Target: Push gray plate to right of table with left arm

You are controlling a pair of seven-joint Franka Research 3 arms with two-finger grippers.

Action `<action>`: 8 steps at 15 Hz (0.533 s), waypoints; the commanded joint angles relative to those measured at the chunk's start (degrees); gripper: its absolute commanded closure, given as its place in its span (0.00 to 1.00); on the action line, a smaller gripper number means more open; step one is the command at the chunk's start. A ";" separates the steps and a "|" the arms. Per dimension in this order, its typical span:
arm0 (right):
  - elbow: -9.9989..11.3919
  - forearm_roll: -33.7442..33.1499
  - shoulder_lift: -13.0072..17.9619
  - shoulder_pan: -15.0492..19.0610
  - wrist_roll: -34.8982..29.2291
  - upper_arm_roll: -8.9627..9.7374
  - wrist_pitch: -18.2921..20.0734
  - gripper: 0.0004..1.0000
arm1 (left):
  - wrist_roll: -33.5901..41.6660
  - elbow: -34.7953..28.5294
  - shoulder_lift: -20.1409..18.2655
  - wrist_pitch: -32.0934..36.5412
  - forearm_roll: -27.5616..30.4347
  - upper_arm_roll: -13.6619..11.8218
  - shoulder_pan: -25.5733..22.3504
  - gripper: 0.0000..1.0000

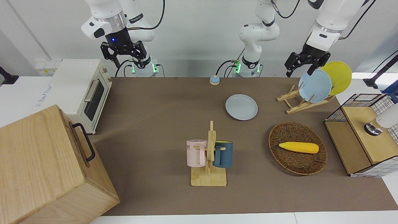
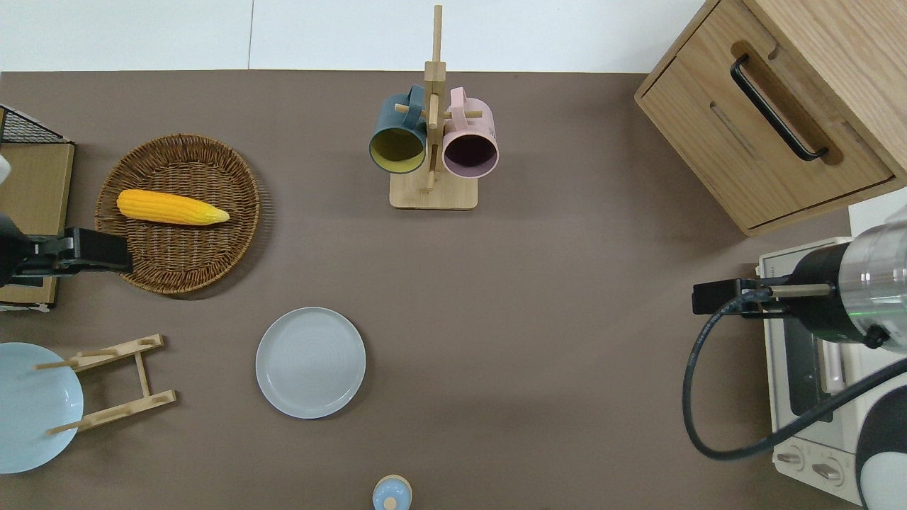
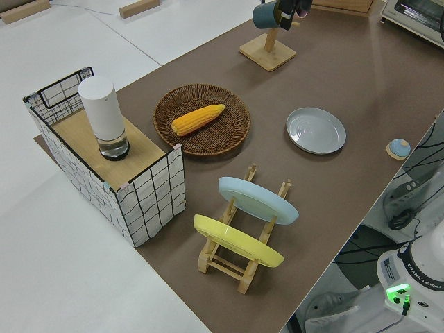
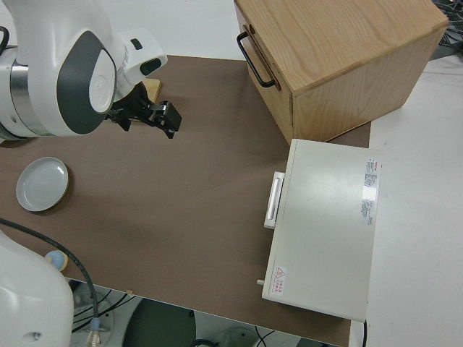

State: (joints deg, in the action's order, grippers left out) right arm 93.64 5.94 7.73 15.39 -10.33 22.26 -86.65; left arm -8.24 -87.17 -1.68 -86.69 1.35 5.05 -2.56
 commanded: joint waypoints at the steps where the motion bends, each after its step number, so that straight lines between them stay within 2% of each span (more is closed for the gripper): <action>1: 1.02 1.01 0.88 0.87 -0.12 0.42 -0.10 0.00 | 0.42 0.16 -0.78 0.38 -1.26 0.75 -1.04 0.01; 8: 1.02 1.01 0.97 0.88 -0.12 0.42 -0.10 0.00 | 0.50 -1.33 -1.66 -0.15 -1.26 0.66 -1.04 0.01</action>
State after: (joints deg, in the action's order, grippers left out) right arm 93.64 5.94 7.73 15.39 -10.33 22.26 -86.65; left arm -8.24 -87.17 -2.16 -86.69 1.35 5.02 -2.72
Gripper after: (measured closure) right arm 0.004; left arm 0.004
